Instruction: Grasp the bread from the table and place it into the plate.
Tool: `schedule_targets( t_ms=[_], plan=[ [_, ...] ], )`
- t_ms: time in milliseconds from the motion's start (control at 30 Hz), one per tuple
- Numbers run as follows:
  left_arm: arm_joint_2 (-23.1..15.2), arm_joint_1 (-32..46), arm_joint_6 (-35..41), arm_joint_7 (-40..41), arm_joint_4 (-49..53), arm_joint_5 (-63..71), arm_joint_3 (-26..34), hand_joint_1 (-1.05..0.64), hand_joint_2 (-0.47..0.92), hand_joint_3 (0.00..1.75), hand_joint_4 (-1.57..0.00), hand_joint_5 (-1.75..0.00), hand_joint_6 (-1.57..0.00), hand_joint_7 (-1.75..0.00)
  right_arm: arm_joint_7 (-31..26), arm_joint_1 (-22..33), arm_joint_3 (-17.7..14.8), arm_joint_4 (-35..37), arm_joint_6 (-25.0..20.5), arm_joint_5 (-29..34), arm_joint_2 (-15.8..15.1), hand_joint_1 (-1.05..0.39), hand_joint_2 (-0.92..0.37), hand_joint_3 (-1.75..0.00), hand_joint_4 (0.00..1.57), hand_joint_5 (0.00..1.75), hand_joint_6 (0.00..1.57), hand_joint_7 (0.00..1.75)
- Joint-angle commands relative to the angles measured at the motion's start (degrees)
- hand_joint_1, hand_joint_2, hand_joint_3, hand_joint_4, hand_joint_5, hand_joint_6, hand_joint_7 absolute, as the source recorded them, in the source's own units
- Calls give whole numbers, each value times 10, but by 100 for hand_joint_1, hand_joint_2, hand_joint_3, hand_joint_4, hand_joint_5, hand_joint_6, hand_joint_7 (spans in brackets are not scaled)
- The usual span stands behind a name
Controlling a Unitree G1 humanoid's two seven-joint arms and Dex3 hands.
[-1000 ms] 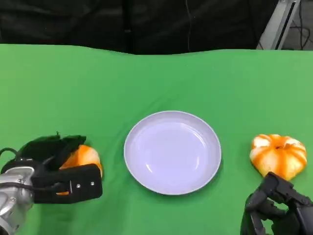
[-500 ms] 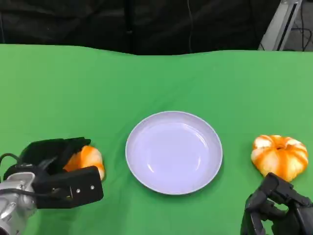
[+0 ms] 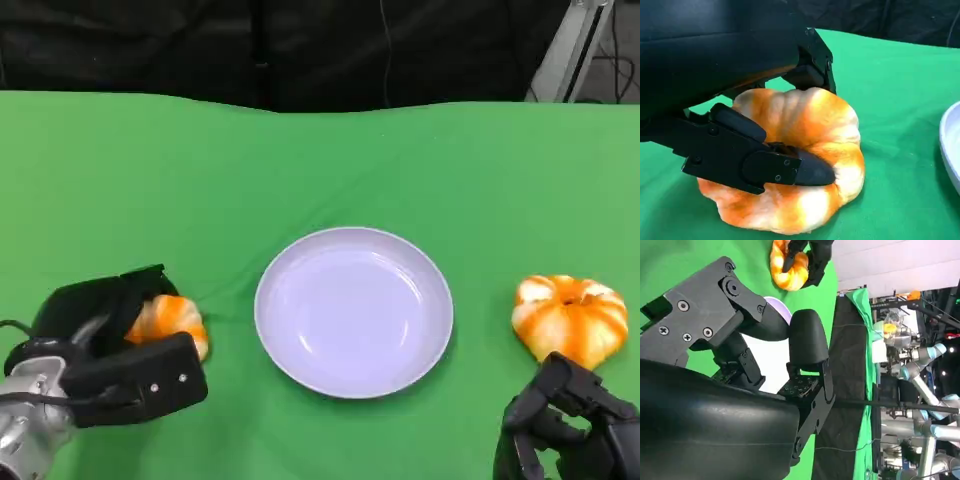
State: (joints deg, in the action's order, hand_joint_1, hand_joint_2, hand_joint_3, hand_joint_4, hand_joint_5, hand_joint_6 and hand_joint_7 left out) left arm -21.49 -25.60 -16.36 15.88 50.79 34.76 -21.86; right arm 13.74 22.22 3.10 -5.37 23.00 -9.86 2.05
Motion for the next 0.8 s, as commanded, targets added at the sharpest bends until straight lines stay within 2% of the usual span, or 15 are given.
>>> schedule_targets(
  t_ms=[33,200,300,800],
  plan=[
    [-15,11,4,20,-25,-2,16,-9,92,36,-59,-175,-42,-174,-4,1,-4,-4,0,0,-6,-14,-48,-134,87,175,77,161],
    [-19,14,9,22,-43,1,22,-5,92,27,-59,-175,-43,-175,-5,1,-4,-4,-1,0,-5,-15,-47,-134,87,175,77,161],
    [-28,19,13,16,-79,-5,35,-6,92,31,-57,-175,-42,-175,-4,-1,-5,0,5,1,-6,-15,-47,-134,87,175,77,161],
    [-50,49,21,-17,-198,-17,77,-7,92,26,-55,-175,-41,-175,-3,-1,-6,-3,-6,-4,-7,-14,-47,-134,87,175,78,160]
  ],
)
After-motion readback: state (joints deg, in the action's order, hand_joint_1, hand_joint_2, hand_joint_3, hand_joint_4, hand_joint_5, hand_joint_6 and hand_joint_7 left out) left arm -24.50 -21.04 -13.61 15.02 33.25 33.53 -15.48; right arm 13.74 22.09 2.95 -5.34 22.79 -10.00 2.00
